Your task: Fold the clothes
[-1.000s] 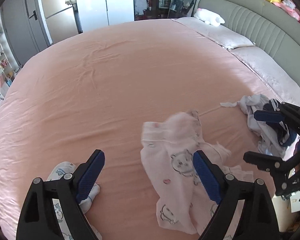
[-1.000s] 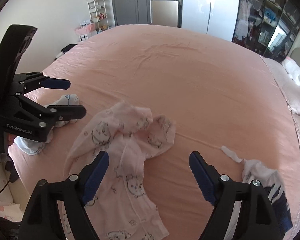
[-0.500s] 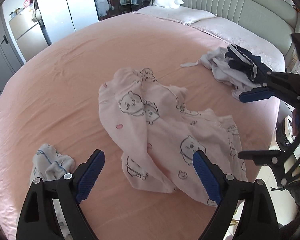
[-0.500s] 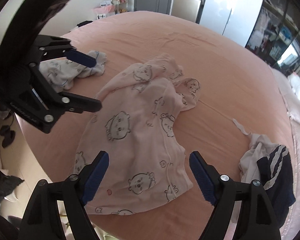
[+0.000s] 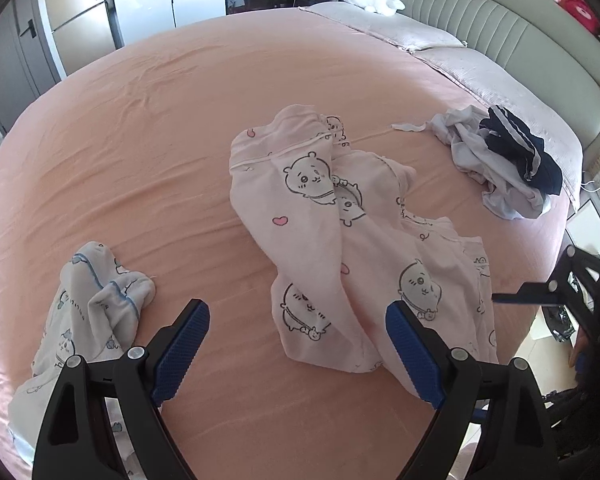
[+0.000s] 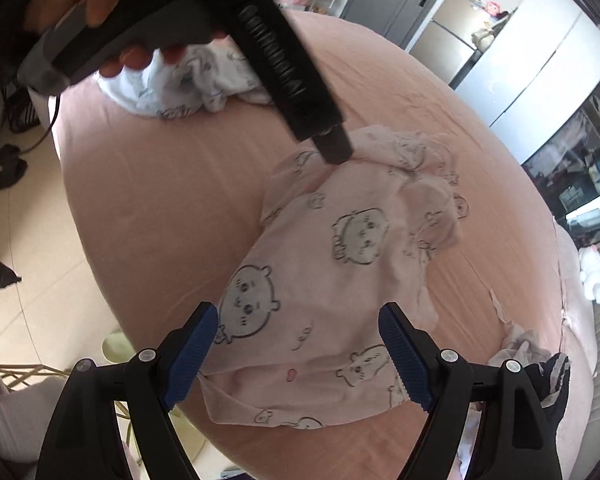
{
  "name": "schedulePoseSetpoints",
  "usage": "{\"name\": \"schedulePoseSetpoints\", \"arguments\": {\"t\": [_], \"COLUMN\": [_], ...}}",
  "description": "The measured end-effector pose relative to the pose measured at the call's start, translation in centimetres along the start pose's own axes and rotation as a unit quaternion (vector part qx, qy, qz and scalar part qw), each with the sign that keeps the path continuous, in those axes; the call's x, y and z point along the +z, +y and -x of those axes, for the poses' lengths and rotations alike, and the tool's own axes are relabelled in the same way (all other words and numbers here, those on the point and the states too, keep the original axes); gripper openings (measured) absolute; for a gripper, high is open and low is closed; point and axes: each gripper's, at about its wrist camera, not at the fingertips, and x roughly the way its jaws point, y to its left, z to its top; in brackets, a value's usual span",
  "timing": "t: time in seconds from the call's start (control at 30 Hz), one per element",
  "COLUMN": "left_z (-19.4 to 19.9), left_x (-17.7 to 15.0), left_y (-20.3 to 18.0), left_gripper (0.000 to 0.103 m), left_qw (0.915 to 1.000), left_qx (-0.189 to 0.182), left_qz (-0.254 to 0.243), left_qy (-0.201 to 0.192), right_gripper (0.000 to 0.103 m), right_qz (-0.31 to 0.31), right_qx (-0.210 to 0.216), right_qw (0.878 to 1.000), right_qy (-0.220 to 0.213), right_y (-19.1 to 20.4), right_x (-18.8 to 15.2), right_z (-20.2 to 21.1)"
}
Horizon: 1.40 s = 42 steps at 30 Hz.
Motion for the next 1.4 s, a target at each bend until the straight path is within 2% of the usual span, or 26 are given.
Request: {"name": "schedulePoseSetpoints", "arguments": {"t": [0.27,0.5,0.53,0.57,0.6,0.67,0.83,0.97,1.13,1.23,1.4], "left_z": [0.2,0.0,0.0,-0.1,-0.2,-0.4,-0.6,-0.5,-0.1,0.1,0.1], "left_x": [-0.2,-0.2,-0.3,-0.4,-0.5,-0.6,-0.9,-1.2,-1.4,-1.5,-1.8], "left_y": [-0.7,-0.8,-0.8,-0.7,-0.7,-0.8,-1.1,-1.3,-1.3,-1.2,-1.6], "left_gripper": [0.090,0.090,0.090,0.090,0.090,0.090,0.091,0.091,0.091,0.090,0.090], "left_qw": [0.9999,0.9996,0.9996,0.9996,0.9995,0.9994,0.9991,0.9987,0.9981,0.9975,0.9967], "left_qx": [-0.014,-0.023,-0.024,-0.026,-0.028,-0.029,-0.032,-0.027,-0.040,-0.052,-0.054], "left_qz": [-0.009,-0.018,-0.017,-0.016,-0.015,-0.016,-0.026,-0.043,-0.046,-0.046,-0.059], "left_qy": [-0.004,-0.003,-0.002,0.001,0.003,0.008,0.012,0.008,-0.004,-0.009,-0.013], "right_gripper": [0.083,0.081,0.076,0.063,0.056,0.030,0.012,0.009,0.008,0.008,0.008], "right_qz": [0.059,0.052,0.043,0.033,0.025,0.010,-0.025,-0.076,-0.168,-0.203,-0.234], "right_qx": [-0.075,-0.069,-0.061,-0.046,-0.032,-0.004,0.043,0.088,0.162,0.174,0.179], "right_qw": [0.995,0.996,0.997,0.998,0.999,0.999,0.997,0.991,0.970,0.962,0.955], "right_qy": [0.005,0.018,0.022,0.028,0.034,0.045,0.058,0.062,0.061,0.054,0.031], "right_y": [1.8,1.3,1.0,0.7,0.5,0.0,-1.3,-3.6,-7.8,-10.1,-12.6], "right_x": [-1.0,-1.4,-1.5,-1.5,-1.5,-1.6,-1.5,-1.5,-1.7,-1.9,-1.4], "right_z": [-2.4,-3.2,-3.3,-3.4,-3.5,-3.6,-3.5,-3.1,-2.9,-2.7,-1.1]}}
